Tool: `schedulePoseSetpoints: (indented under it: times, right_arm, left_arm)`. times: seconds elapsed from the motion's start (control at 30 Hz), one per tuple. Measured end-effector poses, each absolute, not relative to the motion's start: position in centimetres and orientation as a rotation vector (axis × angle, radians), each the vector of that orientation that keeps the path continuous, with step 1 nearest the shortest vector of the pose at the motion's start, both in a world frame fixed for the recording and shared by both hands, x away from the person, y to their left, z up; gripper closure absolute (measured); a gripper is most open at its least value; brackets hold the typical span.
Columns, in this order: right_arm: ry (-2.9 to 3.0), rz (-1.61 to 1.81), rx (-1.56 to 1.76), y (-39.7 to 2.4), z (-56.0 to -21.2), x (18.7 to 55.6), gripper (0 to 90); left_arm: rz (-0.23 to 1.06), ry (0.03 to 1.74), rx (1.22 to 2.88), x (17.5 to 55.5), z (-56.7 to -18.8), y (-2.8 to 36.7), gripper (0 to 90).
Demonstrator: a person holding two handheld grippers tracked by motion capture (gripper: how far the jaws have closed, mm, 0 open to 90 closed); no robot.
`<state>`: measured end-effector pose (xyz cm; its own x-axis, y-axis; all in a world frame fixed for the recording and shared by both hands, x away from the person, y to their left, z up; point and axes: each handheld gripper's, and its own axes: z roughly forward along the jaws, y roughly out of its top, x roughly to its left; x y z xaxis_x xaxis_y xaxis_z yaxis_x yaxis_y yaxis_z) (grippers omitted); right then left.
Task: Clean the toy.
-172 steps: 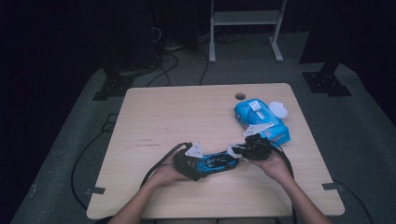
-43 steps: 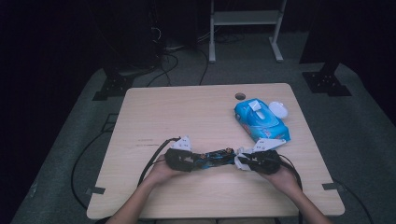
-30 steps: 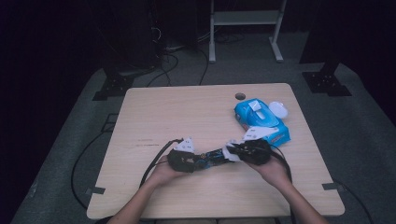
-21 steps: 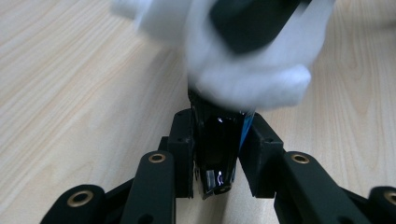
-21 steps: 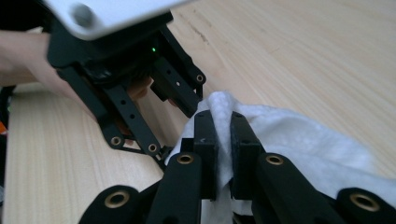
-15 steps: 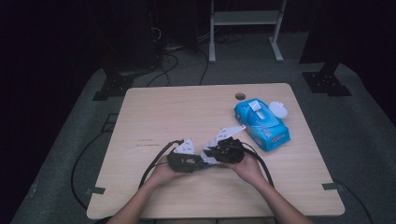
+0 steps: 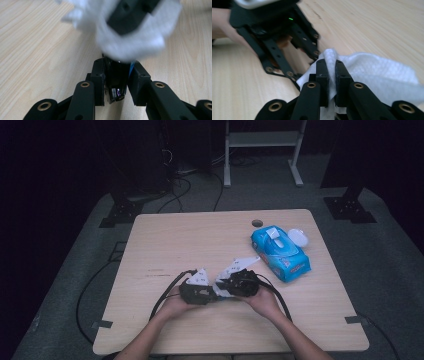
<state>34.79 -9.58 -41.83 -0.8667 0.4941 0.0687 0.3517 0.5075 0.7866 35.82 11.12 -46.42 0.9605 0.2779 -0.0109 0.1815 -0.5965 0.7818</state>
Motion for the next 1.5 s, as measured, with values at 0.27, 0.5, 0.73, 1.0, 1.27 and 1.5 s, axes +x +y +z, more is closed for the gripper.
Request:
schedulePoseSetpoints:
  times: [0.27, 0.5, 0.73, 1.0, 1.27, 1.5]
  right_arm:
    - [2.490, 1.226, 0.860, -13.8, -41.8, 35.6, 83.8]
    - [2.525, 1.262, 0.817, -11.7, -41.8, 35.0, 84.1]
    - [2.543, 1.273, 0.761, -10.6, -41.7, 34.4, 84.1]
    - [2.457, 1.251, 0.911, -14.7, -42.0, 35.4, 84.1]
    - [2.492, 1.269, 0.854, -12.6, -42.0, 34.9, 84.1]
    - [2.493, 1.253, 0.833, -12.5, -41.9, 34.9, 84.2]
  left_arm:
    - [0.140, 0.323, 2.221, 36.0, -46.5, 11.0, 70.8]
    - [0.125, 0.351, 2.222, 36.1, -46.4, 10.4, 62.3]
    - [0.138, 0.334, 2.227, 36.0, -46.4, 10.5, 68.4]
    - [0.161, 0.336, 2.224, 36.1, -46.4, 10.6, 70.4]
    - [0.125, 0.371, 2.195, 36.4, -46.2, 10.0, 65.6]
    - [0.142, 0.353, 2.206, 36.3, -46.2, 9.8, 67.2]
